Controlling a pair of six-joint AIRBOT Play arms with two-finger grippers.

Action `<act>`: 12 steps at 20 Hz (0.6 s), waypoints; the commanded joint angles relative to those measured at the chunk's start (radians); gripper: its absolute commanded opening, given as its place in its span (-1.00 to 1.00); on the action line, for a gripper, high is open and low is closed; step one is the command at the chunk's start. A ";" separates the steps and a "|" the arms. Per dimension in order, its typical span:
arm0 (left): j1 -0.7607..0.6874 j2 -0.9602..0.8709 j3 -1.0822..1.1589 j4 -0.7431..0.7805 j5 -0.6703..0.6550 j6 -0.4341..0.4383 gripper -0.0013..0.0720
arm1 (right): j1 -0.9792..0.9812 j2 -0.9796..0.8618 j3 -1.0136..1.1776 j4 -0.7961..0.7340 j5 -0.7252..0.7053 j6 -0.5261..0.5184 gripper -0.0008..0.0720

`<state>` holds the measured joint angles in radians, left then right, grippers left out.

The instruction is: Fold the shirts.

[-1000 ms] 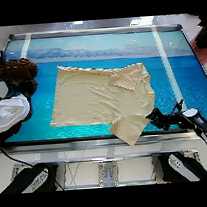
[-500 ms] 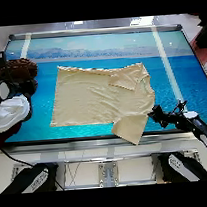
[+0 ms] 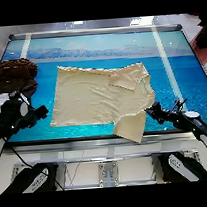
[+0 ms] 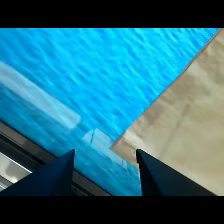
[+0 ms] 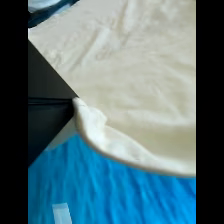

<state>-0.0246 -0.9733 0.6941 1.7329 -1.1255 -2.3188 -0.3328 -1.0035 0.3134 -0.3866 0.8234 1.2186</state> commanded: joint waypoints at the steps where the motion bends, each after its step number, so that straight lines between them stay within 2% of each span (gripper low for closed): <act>1: 0.047 0.001 -0.081 -0.130 0.007 -0.130 0.19 | 0.000 0.000 -0.001 0.110 0.061 -0.108 -0.90; 4: 0.183 0.001 -0.123 -0.291 0.013 -0.083 0.19 | 0.000 0.000 -0.001 0.122 0.071 -0.139 -0.90; 6: 0.262 0.000 -0.151 -0.429 0.067 0.015 0.19 | 0.000 0.000 -0.001 0.122 0.073 -0.151 -0.90; 11: 0.318 -0.043 -0.171 -0.642 0.169 0.193 0.19 | 0.000 0.000 -0.001 0.123 0.076 -0.150 -0.90; 12: 0.318 -0.056 -0.171 -0.652 0.173 0.198 0.20 | 0.000 0.000 -0.001 0.125 0.077 -0.150 -0.90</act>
<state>0.2676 -1.0035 0.5327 1.2041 -1.0004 -2.2097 -0.3325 -1.0035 0.3134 -0.2691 0.8940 1.0756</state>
